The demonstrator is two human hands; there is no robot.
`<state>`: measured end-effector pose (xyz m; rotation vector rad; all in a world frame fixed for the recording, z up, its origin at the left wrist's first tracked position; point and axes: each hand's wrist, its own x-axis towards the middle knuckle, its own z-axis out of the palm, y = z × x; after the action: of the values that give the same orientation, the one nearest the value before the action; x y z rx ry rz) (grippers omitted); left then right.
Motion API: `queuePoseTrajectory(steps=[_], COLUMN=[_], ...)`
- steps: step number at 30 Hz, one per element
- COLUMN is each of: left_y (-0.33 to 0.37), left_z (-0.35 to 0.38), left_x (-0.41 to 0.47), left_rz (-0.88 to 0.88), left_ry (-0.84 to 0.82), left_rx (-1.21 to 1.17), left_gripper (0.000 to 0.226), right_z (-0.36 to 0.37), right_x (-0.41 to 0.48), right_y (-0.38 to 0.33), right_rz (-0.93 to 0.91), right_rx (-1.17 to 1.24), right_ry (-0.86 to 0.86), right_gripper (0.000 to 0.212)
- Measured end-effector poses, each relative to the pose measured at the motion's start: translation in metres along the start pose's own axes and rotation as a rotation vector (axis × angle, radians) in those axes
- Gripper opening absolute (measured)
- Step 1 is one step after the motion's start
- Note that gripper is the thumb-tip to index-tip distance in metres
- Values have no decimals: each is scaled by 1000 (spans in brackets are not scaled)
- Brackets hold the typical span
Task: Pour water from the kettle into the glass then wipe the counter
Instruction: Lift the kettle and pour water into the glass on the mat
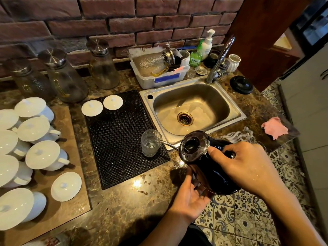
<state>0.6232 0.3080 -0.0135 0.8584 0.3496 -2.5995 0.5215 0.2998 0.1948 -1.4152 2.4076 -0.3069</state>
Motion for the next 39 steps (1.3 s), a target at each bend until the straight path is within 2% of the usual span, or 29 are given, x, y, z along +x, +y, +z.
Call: queuePoseTrajectory(steps=[2,6,10,14,17,22,25,31,39], left_y=[-2,-5,-5,-6,-8,-8,-6,-7,-2], left_z=[0,3,4,10,14,22,26,27,36], left_x=[0,2,2,1,2,-7,-11,-11,-16], left_rz=[16,35,15,0,9,-3,-20,-64,-99], left_ry=[-28,-81,-39,3,-30,-170,-205,-102,-117], left_rx=[6,20,-5,-42,-53,-32,-31,-71,-52], left_gripper=[99,89,96,78,71,84,84,60,53], right_z=[-2,-8,-11,-15,-17,-21,-21,-22,-25], right_x=[1,3,7,11,13,16,17,18,21], right_y=[-1,-4,-6,-11,-15,-22,-24,-29,-39], right_rz=[-7,-10,-18,-20,-20,-34,-49,-63,-108], right_rx=[-7,-39,-76,-94,-116,-181,-205,-226,-264], right_ry=[-2,-16,-10,-4,-8,7,19,39,65], right_gripper=[61,62,68,69,68,68,70,71,69])
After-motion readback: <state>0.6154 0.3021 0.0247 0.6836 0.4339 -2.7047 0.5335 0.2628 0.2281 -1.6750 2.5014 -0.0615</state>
